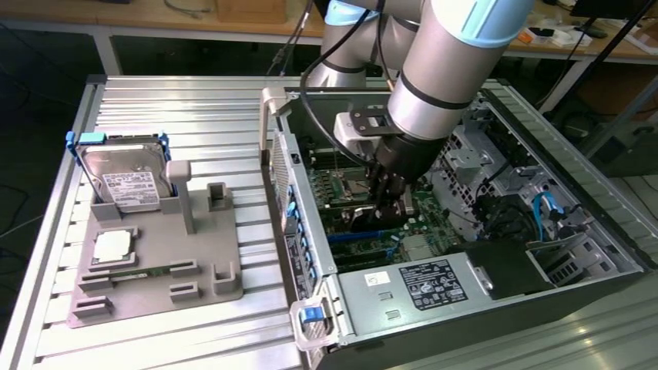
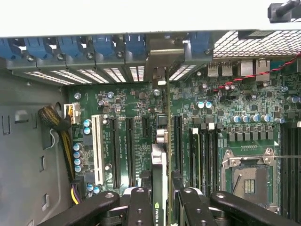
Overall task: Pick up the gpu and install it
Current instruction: 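Insert the gpu into the slot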
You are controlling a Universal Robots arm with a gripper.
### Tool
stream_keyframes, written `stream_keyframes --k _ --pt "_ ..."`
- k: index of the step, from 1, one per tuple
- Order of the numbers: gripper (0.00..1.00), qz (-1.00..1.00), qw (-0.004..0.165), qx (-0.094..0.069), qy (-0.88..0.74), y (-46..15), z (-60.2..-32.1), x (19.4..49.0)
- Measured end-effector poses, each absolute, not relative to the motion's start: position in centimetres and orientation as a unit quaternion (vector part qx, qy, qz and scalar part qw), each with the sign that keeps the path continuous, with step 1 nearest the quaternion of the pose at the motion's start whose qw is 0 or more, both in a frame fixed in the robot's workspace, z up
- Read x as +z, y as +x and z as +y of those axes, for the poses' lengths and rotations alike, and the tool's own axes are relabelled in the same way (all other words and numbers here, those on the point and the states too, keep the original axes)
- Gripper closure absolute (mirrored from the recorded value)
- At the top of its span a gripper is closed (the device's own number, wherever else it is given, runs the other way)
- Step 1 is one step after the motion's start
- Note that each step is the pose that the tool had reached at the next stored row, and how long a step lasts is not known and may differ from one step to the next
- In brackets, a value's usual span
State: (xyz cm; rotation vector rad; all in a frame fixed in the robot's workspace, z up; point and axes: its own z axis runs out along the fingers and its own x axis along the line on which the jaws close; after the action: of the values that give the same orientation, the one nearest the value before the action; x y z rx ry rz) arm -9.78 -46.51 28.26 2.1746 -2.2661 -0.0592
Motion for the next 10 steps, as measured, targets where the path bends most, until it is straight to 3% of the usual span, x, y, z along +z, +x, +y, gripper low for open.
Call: stream_keyframes --k 10 --pt "0.73 -0.721 -0.01 -0.008 0.692 -9.86 -46.5 28.22"
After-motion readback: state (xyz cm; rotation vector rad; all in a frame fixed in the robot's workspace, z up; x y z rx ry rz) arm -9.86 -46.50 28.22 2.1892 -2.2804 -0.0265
